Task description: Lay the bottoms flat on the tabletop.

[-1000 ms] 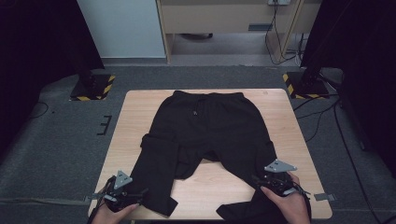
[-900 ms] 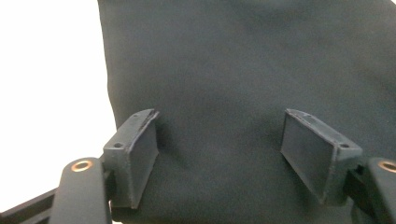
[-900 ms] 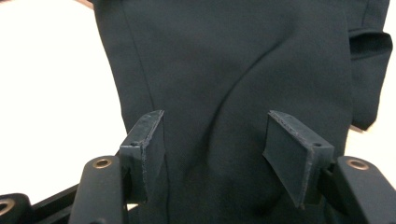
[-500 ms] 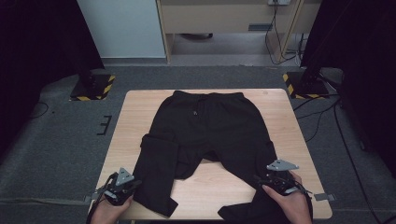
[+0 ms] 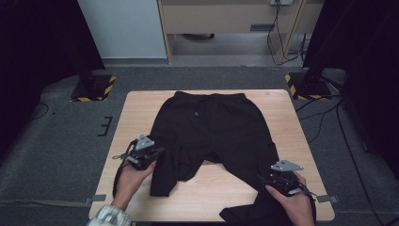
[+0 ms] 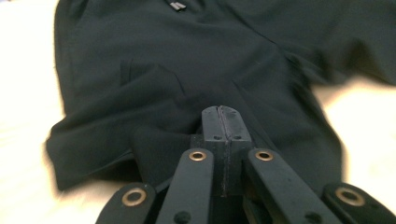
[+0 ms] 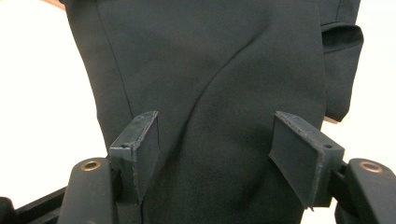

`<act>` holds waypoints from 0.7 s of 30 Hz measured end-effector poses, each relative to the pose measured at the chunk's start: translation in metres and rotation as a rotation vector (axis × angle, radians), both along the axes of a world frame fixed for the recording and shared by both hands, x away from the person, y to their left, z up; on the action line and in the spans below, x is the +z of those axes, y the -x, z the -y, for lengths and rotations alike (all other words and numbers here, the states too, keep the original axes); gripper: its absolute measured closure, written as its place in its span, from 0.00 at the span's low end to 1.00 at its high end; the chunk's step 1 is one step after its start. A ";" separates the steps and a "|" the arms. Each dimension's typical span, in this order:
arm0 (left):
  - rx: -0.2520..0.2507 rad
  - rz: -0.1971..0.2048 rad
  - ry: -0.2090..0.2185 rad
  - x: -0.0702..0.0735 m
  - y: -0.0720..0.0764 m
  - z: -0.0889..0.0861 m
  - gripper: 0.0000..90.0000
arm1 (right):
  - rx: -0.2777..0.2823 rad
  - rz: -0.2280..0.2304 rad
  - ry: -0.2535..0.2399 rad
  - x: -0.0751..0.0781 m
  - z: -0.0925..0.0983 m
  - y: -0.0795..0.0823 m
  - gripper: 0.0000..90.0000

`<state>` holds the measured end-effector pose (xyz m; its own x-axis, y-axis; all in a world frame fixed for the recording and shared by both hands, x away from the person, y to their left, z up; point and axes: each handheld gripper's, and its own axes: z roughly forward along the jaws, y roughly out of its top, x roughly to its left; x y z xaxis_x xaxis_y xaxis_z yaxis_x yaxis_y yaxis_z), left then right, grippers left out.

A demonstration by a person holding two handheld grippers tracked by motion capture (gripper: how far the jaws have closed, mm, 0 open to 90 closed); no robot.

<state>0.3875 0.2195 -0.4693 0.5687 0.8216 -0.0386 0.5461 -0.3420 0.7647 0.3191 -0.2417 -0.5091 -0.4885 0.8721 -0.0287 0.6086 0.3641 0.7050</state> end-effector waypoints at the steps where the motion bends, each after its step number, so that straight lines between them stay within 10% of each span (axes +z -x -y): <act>1: 0.000 0.000 0.000 0.000 0.000 0.000 1.00 | -0.002 0.002 0.004 0.000 0.000 0.000 0.36; 5: 0.041 -0.036 -0.142 -0.036 -0.030 0.017 1.00 | 0.005 -0.003 0.015 -0.001 -0.001 0.001 0.36; 8: 0.050 -0.028 -0.138 -0.044 -0.031 0.015 0.98 | 0.009 -0.003 0.020 -0.002 0.000 0.001 0.36; 11: 0.048 0.015 -0.103 -0.039 -0.027 0.009 0.69 | 0.008 0.001 0.017 -0.001 0.000 0.001 0.36; 14: 0.033 0.060 0.028 -0.021 -0.024 0.003 0.52 | 0.011 -0.006 0.022 -0.002 -0.001 0.000 0.35; 18: -0.008 -0.042 0.045 -0.030 -0.031 0.011 0.28 | 0.011 -0.013 0.027 -0.003 -0.004 0.001 0.34; 19: -0.027 -0.078 -0.038 -0.044 -0.034 0.020 0.26 | 0.013 -0.016 0.025 -0.003 -0.004 0.001 0.34; 21: -0.026 -0.090 -0.048 -0.054 -0.035 0.024 0.23 | 0.011 -0.016 0.021 -0.004 -0.003 0.001 0.33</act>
